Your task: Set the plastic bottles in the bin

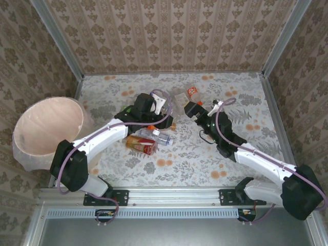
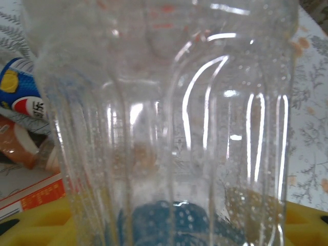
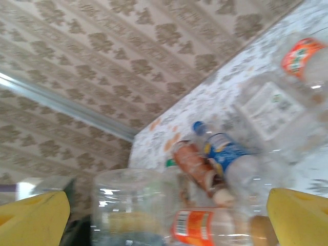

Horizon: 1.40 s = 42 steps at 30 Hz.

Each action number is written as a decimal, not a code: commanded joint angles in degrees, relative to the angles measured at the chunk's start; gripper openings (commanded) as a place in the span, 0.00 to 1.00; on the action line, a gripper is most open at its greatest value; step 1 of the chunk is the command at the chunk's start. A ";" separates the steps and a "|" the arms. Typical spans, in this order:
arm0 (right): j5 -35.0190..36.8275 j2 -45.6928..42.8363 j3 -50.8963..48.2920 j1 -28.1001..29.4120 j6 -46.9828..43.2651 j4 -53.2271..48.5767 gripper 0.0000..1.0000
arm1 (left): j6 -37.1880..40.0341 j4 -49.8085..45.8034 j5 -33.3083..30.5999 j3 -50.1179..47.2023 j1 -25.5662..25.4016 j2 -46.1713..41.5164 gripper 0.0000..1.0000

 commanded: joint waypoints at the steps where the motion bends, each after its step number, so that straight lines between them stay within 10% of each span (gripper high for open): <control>1: 7.80 -2.72 -3.31 -1.10 -4.08 -6.96 1.00 | -0.34 -1.58 -2.60 1.76 0.54 -1.64 0.53; 25: 2.78 4.38 -7.70 -9.12 -26.88 4.74 1.00 | -2.70 -18.70 -19.88 14.77 3.89 -9.23 0.51; 42: 2.45 4.36 -4.14 -9.76 -30.56 2.78 1.00 | 2.85 -40.53 -60.82 30.71 6.44 -18.39 0.51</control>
